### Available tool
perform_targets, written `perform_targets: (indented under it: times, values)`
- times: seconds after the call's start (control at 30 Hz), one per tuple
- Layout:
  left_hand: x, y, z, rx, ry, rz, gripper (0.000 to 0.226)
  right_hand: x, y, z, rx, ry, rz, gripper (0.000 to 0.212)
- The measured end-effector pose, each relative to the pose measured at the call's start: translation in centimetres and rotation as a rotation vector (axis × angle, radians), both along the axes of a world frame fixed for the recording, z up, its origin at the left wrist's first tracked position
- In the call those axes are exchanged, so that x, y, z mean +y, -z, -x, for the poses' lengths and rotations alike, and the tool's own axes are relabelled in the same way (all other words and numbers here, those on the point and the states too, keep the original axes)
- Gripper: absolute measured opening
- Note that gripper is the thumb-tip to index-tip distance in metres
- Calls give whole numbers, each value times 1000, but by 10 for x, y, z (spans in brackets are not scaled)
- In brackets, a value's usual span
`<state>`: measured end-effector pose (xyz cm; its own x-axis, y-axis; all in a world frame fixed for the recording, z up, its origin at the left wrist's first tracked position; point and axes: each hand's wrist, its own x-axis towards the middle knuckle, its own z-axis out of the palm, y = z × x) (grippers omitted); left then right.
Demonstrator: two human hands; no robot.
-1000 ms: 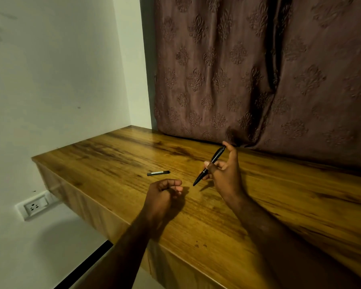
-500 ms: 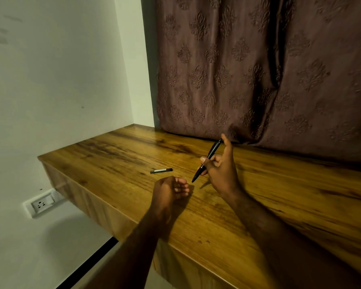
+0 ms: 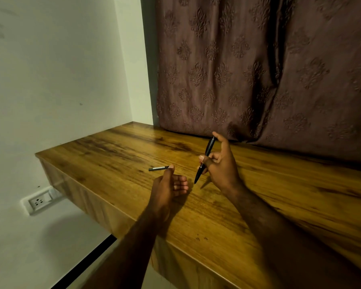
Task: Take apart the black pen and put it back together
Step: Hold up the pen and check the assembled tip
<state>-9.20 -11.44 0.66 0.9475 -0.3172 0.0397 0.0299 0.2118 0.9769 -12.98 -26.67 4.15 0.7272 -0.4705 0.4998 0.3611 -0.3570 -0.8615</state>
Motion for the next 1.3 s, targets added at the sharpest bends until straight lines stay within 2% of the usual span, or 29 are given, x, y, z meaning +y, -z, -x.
perform_targets:
  times: [0.2, 0.4, 0.5, 0.67, 0.77, 0.93, 1.3]
  values:
    - [-1, -1, 2, -12, -2, 0, 63, 1, -1, -4, -3, 5, 52, 77]
    - [0, 1, 0, -9, 14, -4, 79, 2, -8, -3, -60, -14, 5, 80]
    - [0, 2, 1, -18, 17, -4, 80, 0, -9, -1, -72, -8, 7, 75]
    - [0, 2, 1, -36, 11, -23, 79, 2, -10, -2, -63, 0, 66, 81]
    - [0, 1, 1, -39, 10, -27, 78, 4, -11, -2, -49, 2, 79, 76]
    - [0, 0, 2, -56, 12, -43, 79, 7, -14, 1, -19, -64, 98, 80]
    - [0, 0, 2, -40, 24, -20, 80, 7, -14, 1, -21, -6, 109, 77]
